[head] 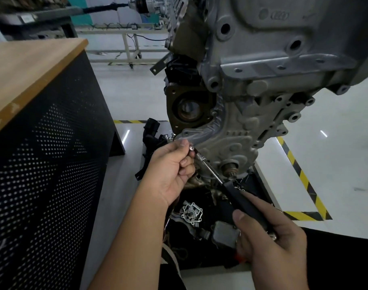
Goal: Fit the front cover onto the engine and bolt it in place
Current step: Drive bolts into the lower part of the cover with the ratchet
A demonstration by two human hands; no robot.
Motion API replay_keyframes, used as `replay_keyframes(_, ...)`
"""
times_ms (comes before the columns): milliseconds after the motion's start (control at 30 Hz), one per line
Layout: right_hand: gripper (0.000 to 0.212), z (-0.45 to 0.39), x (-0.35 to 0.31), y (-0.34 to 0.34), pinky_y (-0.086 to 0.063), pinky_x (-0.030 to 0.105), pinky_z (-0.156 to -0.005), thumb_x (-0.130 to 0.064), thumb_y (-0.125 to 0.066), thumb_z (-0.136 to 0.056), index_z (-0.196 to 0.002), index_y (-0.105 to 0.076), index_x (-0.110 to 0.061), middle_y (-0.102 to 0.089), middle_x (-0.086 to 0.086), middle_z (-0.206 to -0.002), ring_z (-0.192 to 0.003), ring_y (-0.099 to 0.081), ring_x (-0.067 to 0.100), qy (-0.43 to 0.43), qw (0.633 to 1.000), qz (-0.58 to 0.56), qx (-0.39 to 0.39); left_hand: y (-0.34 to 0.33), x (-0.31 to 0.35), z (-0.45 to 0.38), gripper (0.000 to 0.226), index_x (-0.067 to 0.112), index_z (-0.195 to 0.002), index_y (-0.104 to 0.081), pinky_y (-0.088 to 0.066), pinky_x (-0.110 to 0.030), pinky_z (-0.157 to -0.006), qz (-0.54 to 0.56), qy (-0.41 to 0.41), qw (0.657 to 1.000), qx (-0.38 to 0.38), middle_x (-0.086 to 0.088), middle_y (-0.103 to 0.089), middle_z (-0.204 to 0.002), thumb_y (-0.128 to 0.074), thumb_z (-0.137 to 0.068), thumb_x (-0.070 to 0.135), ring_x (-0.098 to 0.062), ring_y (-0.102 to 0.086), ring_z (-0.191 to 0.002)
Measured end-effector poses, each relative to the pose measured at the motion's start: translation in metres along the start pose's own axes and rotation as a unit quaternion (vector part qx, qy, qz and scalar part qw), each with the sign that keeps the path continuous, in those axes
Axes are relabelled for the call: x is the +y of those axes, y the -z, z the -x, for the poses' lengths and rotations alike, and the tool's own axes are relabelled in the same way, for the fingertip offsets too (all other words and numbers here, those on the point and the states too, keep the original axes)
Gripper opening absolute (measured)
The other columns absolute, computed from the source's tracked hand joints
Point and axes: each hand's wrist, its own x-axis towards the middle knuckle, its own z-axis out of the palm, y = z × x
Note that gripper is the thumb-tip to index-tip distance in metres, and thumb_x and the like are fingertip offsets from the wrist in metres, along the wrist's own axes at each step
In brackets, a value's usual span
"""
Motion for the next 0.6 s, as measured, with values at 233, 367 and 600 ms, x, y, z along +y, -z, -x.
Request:
replay_keyframes(233, 0.056, 0.002, -0.004, -0.005, -0.036, 0.023, -0.045, -0.004, -0.089, -0.05, -0.101, -0.083, -0.026, -0.05, -0.001, -0.045, -0.035, -0.036, 0.015, -0.009, 1.0, -0.012, -0.012, -0.001, -0.006, -0.002, 0.017, 0.002, -0.087, -0.063, -0.03, -0.017, -0.04, -0.021, -0.033, 0.999, 0.036, -0.008, -0.054, -0.078, -0.055, -0.101, 0.001, -0.006, -0.038, -0.05)
replay_keyframes(367, 0.042, 0.005, -0.005, -0.006, -0.035, 0.023, -0.044, -0.002, -0.086, -0.064, -0.098, -0.083, -0.026, -0.046, 0.002, -0.043, -0.033, -0.034, 0.017, -0.009, 1.0, -0.018, -0.007, 0.003, -0.005, -0.005, 0.015, 0.001, -0.085, -0.063, -0.032, -0.017, -0.039, 0.031, -0.041, 0.997, 0.057, -0.004, -0.056, -0.073, -0.059, -0.099, 0.004, -0.005, -0.04, -0.049)
replay_keyframes(600, 0.038, 0.007, -0.011, -0.009, -0.042, 0.026, -0.055, -0.016, -0.081, -0.062, -0.095, -0.083, -0.033, -0.057, -0.003, -0.05, -0.042, -0.046, 0.016, 0.003, 0.999, 0.04, 0.005, 0.007, -0.003, -0.004, 0.018, 0.002, -0.081, -0.07, -0.033, -0.016, -0.041, -0.064, -0.086, 0.994, 0.028, -0.001, -0.061, -0.071, -0.063, -0.097, 0.004, -0.005, -0.042, -0.051)
